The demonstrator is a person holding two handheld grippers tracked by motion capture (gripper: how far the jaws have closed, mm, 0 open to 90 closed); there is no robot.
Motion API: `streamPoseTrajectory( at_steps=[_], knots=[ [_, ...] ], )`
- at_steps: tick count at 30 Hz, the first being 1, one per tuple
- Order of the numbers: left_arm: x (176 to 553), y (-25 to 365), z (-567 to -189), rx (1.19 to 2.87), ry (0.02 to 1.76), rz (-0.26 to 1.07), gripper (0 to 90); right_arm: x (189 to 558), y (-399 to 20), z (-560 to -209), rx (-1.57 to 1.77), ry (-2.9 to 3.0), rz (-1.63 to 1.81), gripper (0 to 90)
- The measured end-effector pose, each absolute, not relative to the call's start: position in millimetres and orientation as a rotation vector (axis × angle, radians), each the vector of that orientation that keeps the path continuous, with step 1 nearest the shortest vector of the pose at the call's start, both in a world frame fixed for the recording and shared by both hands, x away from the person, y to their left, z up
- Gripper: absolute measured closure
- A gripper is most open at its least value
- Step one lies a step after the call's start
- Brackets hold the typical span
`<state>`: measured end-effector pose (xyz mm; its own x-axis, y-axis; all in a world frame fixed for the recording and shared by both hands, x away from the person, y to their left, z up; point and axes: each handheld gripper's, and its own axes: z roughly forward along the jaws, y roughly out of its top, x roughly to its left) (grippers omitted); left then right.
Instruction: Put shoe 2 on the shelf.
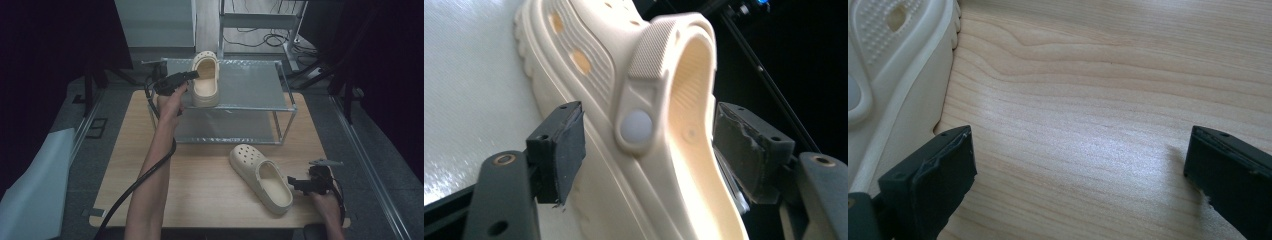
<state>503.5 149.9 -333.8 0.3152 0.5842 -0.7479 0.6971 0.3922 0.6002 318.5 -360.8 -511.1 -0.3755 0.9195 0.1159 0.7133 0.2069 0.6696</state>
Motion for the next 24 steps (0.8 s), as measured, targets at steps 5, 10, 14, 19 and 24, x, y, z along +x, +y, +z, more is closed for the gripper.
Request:
streamPoseTrajectory(
  at_steps=[5, 10, 14, 19, 24],
  knots=[
    [493.0, 151.2, -331.2, 1.33, 1.316, -0.105, 23.7, 318.3, -360.2, -510.4, 1.531, 2.176, 0.948, 0.0],
    [482.6, 153.9, -328.6, 1.372, 1.282, -0.096, 17.5, 318.2, -360.0, -509.9, 1.526, 2.174, 0.948, 0.0],
    [474.3, 155.2, -327.3, 1.401, 1.256, -0.088, 14.2, 318.2, -359.8, -509.9, 1.524, 2.176, 0.946, 0.0],
    [463.2, 154.3, -327.1, 1.432, 1.228, -0.091, 11.2, 318.3, -359.2, -510.2, 1.521, 2.177, 0.945, 0.0],
    [452.9, 154.0, -330.4, 1.44, 1.198, -0.103, 7.1, 318.3, -359.2, -510.2, 1.518, 2.182, 0.941, 0.0]
  ],
)
